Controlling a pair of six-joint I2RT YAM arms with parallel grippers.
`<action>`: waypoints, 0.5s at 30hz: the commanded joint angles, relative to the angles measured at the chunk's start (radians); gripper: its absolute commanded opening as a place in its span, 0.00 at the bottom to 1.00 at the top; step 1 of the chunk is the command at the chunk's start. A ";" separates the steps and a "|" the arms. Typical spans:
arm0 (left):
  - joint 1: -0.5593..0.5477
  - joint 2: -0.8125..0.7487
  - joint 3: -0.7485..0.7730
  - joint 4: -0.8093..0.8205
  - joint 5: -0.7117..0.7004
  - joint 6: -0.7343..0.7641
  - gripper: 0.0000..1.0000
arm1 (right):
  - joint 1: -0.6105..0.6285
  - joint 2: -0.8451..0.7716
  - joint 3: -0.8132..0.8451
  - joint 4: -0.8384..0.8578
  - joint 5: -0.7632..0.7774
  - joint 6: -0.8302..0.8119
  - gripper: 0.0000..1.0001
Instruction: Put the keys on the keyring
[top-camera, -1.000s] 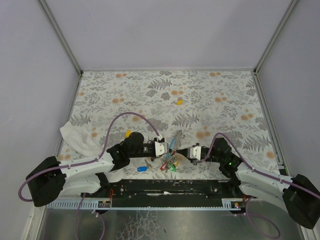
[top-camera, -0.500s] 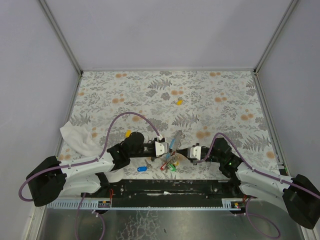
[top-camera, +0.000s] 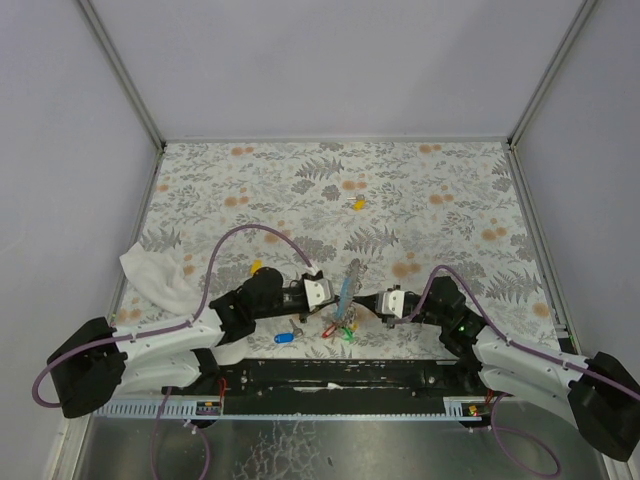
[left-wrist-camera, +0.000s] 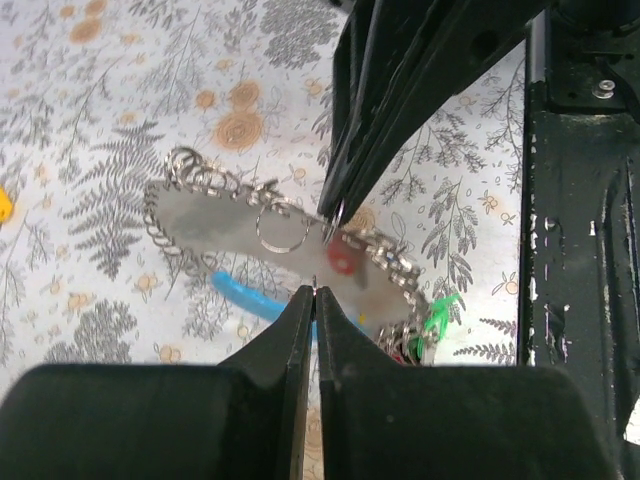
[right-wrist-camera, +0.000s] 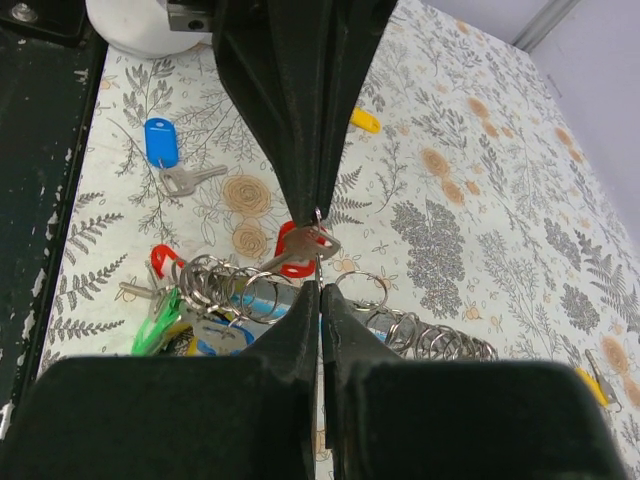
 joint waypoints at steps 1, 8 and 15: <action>-0.002 -0.056 -0.065 0.080 -0.123 -0.136 0.00 | -0.003 -0.034 -0.017 0.152 0.033 0.086 0.00; -0.001 -0.058 -0.129 0.055 -0.283 -0.348 0.00 | -0.003 -0.044 -0.057 0.167 0.082 0.131 0.00; -0.001 -0.091 -0.039 -0.239 -0.408 -0.546 0.00 | -0.003 -0.050 -0.090 0.181 0.121 0.132 0.00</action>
